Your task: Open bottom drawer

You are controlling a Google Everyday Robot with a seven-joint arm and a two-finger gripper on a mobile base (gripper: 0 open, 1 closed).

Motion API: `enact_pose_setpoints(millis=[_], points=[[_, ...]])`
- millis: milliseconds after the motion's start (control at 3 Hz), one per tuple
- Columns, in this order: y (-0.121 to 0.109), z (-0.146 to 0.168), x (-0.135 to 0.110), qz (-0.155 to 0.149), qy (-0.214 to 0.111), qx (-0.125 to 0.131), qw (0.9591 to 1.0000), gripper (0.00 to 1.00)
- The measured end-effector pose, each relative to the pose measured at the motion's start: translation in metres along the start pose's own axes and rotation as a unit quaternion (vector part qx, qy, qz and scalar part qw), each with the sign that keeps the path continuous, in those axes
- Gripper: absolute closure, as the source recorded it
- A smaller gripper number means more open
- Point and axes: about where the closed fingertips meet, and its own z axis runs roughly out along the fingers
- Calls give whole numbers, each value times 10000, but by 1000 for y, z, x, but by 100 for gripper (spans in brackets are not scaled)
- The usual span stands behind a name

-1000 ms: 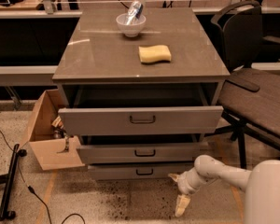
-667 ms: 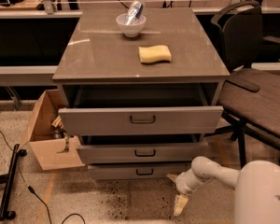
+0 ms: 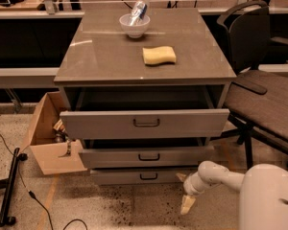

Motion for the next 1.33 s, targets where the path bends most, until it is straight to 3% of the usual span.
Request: enact_pose_setpoints(millis=[667,1000,1333], points=[[-21,-49,18,-101,102,616,9980,0],[-29,-48,20,-187,140,679,9974,0],[-35,-29,14,-270,134,575,9979,0]])
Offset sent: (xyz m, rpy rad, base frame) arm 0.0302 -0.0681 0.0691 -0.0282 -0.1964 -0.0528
